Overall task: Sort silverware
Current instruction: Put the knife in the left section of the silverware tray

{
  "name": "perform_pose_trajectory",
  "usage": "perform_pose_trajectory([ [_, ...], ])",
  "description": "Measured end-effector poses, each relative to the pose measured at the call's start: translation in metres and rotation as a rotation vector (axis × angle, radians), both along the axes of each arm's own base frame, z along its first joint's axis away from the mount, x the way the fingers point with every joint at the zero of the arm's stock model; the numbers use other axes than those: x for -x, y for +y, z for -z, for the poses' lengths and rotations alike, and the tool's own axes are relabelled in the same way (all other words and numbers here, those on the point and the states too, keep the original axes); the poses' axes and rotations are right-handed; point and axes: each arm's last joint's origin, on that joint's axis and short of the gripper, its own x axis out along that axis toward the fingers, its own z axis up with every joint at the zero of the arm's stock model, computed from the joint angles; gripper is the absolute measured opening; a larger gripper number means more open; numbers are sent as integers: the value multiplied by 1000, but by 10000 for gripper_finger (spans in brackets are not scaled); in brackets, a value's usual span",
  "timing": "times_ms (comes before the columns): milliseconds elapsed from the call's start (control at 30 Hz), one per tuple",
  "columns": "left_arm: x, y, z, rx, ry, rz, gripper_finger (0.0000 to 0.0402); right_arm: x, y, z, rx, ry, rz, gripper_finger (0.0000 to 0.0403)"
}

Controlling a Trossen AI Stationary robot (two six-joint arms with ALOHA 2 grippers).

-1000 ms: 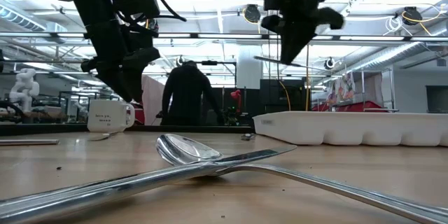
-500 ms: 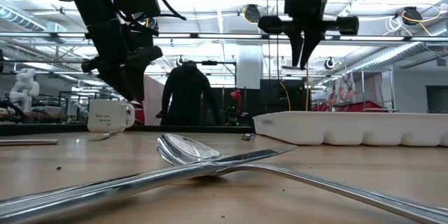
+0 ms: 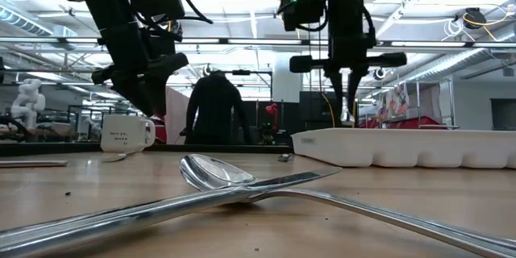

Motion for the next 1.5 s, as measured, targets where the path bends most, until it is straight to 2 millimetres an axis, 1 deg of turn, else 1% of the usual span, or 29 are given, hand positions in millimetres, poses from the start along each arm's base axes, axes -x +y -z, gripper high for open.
perform_pose_trajectory([
  [167,0,0,0,-11,-1,-6,155,-6,0,1,4,-52,-27,0],
  [333,0,0,0,-15,-1,-8,155,-7,3,1,-26,-59,-34,0],
  [500,0,0,0,-16,0,-8,155,-11,8,1,-25,-81,-93,0],
  [567,0,0,0,-16,0,-8,155,-14,8,3,-24,-90,-98,0],
  [1000,0,0,0,-17,0,-6,155,-23,16,32,-38,1,-159,0],
  [1267,0,0,0,-17,1,-5,155,-26,19,39,-69,3,-190,0],
  [1500,0,1,0,-23,1,-8,155,-24,20,48,-92,-2,-186,0],
])
